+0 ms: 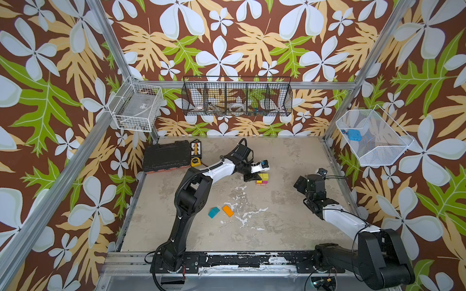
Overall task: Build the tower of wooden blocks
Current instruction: 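Lower the yellow cube onto the tower top with the left gripper, then open the left gripper and draw the left arm back toward the robot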
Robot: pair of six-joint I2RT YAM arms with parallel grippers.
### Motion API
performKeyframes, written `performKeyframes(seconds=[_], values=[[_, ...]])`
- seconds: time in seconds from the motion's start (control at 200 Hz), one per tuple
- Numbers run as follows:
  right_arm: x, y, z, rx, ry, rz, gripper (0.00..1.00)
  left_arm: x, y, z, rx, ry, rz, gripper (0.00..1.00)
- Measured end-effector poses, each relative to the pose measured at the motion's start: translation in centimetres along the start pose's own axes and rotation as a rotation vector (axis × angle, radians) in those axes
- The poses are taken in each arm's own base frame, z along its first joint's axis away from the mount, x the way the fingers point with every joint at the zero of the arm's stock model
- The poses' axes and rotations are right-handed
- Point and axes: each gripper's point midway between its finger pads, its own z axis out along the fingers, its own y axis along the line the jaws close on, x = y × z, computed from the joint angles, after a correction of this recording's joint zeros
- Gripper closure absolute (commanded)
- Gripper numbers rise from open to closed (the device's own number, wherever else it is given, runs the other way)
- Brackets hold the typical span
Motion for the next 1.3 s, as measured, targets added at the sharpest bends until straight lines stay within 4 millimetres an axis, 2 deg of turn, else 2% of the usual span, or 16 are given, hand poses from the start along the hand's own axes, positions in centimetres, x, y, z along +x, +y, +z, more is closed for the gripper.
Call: performKeyframes(seconds=[0.16, 0.556, 0.576, 0.581, 0.586, 0.591, 0.601, 0.611, 0.621, 0.871, 1.011, 1.151, 1.301], values=[[0.0, 0.0, 0.0, 0.000, 0.001, 0.000, 0.10, 0.0, 0.0, 0.1, 0.004, -0.003, -0.001, 1.00], [0.1, 0.0, 0.0, 0.001, 0.002, -0.001, 0.10, 0.0, 0.0, 0.1, 0.004, -0.003, -0.001, 0.71], [0.1, 0.0, 0.0, 0.001, 0.002, -0.001, 0.10, 0.0, 0.0, 0.1, 0.004, -0.003, -0.001, 0.68], [0.1, 0.0, 0.0, 0.001, 0.002, -0.001, 0.10, 0.0, 0.0, 0.1, 0.004, -0.003, -0.001, 0.58], [0.1, 0.0, 0.0, 0.001, 0.002, -0.001, 0.10, 0.0, 0.0, 0.1, 0.004, -0.003, -0.001, 0.44], [0.1, 0.0, 0.0, 0.001, 0.002, -0.001, 0.10, 0.0, 0.0, 0.1, 0.004, -0.003, -0.001, 0.25], [0.1, 0.0, 0.0, 0.001, 0.002, -0.001, 0.10, 0.0, 0.0, 0.1, 0.004, -0.003, -0.001, 0.08], [0.1, 0.0, 0.0, 0.001, 0.002, -0.001, 0.10, 0.0, 0.0, 0.1, 0.004, -0.003, -0.001, 0.02], [0.1, 0.0, 0.0, 0.001, 0.002, -0.001, 0.10, 0.0, 0.0, 0.1, 0.004, -0.003, -0.001, 0.01], [0.1, 0.0, 0.0, 0.001, 0.002, -0.001, 0.10, 0.0, -0.1, 0.0, 0.005, -0.005, -0.003, 0.00], [0.1, 0.0, 0.0, 0.001, 0.002, -0.001, 0.10, -0.8, -0.5, -1.0, -0.001, -0.021, 0.006, 0.00], [0.0, 0.0, 0.0, 0.001, 0.002, 0.000, 0.10, -2.5, -1.3, -3.6, -0.050, -0.071, 0.016, 0.00], [0.1, 0.0, 0.1, 0.001, 0.003, -0.001, 0.09, -4.6, -3.2, -8.8, -0.186, -0.177, 0.008, 0.00]])
